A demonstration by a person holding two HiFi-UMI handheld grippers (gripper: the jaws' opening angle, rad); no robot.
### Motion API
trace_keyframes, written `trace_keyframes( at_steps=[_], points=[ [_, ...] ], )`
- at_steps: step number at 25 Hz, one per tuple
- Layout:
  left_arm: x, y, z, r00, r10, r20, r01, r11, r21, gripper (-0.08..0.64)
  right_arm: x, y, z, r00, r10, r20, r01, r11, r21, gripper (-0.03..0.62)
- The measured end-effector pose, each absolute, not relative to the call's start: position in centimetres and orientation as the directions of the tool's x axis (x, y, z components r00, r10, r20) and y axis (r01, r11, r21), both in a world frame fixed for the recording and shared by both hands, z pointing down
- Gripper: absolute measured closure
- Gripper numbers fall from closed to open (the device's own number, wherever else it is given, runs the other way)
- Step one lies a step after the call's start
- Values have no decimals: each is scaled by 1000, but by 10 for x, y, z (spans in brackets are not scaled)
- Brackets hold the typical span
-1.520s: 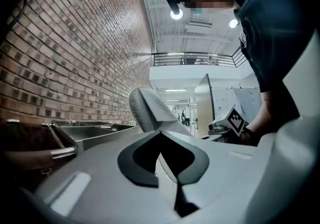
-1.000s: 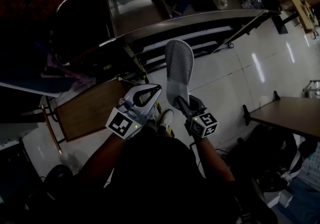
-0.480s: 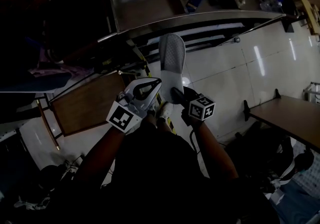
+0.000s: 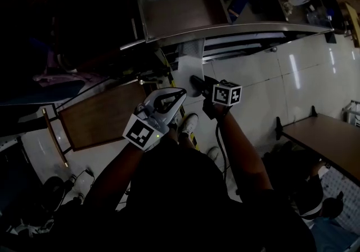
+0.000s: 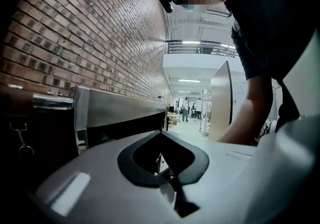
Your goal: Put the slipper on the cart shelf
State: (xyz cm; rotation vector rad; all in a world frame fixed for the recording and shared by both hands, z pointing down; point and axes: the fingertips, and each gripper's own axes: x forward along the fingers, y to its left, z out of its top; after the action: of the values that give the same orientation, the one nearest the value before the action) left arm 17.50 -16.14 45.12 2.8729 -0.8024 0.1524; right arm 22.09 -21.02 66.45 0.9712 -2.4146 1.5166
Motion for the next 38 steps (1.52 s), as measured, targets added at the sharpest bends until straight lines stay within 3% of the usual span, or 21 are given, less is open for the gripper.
trace_keyframes(
  at_steps=[7,14,31,38],
  points=[
    [168,-176,456,849,-511,138,-527,-840,131,557,210,-264,670,-786,-448,425,-572,269,-775,526],
    [171,-183,461,849,-510,137,-527,-837,146,557,205,-289,675,-792,-503,346,-482,167,-860,525],
    [170,-230,475,837,-532,125,-546,-827,135,557,189,-323,682,-824,-461,329,-445,167,-880,525],
    [171,-226,484,839,-525,144,-542,-828,142,557,197,-339,681,-787,-543,295,-414,109,-904,523]
  ],
)
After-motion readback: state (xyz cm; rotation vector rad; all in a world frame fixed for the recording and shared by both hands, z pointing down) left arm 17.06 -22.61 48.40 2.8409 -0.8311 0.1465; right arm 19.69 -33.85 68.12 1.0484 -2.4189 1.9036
